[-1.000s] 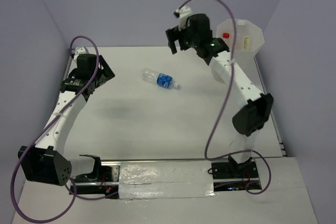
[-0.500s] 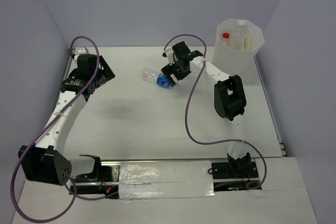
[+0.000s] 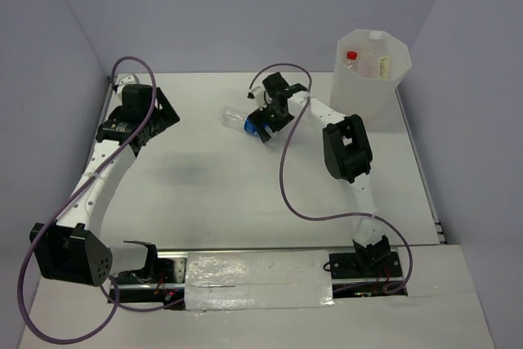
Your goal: Put the plastic bottles in the bin
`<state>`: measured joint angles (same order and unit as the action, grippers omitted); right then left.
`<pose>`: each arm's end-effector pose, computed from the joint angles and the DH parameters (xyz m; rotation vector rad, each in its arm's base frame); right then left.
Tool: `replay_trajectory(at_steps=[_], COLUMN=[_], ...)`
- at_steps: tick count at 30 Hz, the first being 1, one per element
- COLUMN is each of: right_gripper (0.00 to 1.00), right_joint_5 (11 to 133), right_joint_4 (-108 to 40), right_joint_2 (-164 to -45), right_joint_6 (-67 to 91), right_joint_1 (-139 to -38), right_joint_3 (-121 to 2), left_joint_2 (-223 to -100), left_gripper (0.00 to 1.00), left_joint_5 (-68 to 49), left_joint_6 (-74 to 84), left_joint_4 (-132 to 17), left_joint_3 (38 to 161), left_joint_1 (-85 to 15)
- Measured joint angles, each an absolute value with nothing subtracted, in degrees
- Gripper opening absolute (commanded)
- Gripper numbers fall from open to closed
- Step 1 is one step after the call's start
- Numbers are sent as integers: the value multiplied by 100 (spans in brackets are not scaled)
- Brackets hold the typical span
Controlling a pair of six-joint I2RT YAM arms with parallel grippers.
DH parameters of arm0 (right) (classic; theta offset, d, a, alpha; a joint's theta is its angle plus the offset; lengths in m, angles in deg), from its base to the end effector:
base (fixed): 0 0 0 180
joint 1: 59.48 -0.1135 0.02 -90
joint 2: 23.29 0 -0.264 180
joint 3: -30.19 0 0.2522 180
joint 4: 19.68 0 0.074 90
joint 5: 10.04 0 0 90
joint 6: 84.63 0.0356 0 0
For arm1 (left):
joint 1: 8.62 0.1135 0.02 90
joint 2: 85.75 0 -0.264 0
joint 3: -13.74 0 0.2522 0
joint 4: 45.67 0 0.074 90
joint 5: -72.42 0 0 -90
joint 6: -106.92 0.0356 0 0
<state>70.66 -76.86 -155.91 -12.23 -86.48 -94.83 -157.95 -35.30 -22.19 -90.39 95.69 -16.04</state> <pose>0.4387 0.2300 0.1757 -1.0715 2.4830 0.2687 0.2754 -0.0249 0.3457 -0.7530 2.0153 -0.1341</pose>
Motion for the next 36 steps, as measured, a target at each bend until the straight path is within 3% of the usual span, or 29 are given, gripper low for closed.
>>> replay_trajectory(at_steps=[9,18,23,27,29,32,36], right_gripper=[83,59,58,76,78,77,65], right_joint_5=[6977,7016,7088,7184,7239,7311,7355], right_joint_4=[-7742,-7769,-7762,-7753,-7727,-7710,-7690], right_joint_2=[-15591,-15591,-15591,-15591,-15591,-15591,-15591], right_joint_6=[-1230,-1206,-1162,-1092,-1070,-1031,-985], right_joint_1=[-8858,-9031,-9059,-9073,-9083,-9103,-9121], right_joint_3=[-9649,-9649,-9636,-9621,-9570,-9470,-9407], left_joint_2=[-15795,-15793,-15778,-15743,-15728,-15719,-15717], left_gripper=[99,99,100,100,99,99,99], left_joint_5=[-3558,-3582,-3608,-3639,-3646,-3661,-3683], left_joint_6=[-2206,-2204,-2204,-2202,-2202,-2202,-2202], left_joint_4=[-9054,-9091,-9096,-9098,-9098,-9098,-9102], left_joint_3=[9569,9569,9569,9569,9569,9569,9569], left_joint_1=[-1604,-1604,-1604,-1604,-1604,-1604,-1602])
